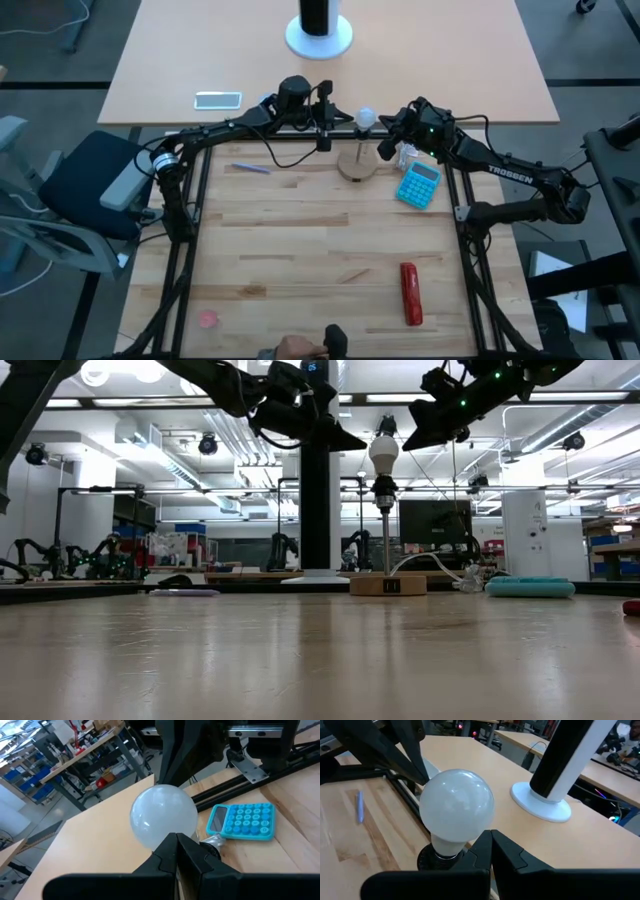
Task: Screw lightbulb
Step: Insert the lightbulb into the lamp
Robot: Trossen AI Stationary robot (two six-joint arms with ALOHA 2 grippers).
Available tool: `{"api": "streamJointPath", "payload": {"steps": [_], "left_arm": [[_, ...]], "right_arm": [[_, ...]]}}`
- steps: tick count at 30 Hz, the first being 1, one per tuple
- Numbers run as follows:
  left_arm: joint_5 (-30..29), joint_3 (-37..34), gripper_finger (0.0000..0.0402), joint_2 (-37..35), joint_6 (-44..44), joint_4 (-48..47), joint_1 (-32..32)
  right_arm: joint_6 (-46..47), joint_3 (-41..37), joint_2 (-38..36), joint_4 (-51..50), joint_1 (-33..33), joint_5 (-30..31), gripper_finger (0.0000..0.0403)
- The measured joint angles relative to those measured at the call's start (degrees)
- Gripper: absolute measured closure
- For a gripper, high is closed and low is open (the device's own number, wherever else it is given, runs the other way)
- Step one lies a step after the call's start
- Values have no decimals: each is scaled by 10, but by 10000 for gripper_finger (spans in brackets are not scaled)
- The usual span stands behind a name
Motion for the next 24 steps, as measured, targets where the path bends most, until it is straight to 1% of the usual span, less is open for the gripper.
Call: {"api": "streamJointPath", "payload": {"steps": [5,24], "left_arm": [[0,0,401,0,0,0,0],[0,0,401,1,-2,2,0]], "right_arm": [[-5,0,0,0,0,-18,403],[-7,0,0,0,0,-18,403]]}}
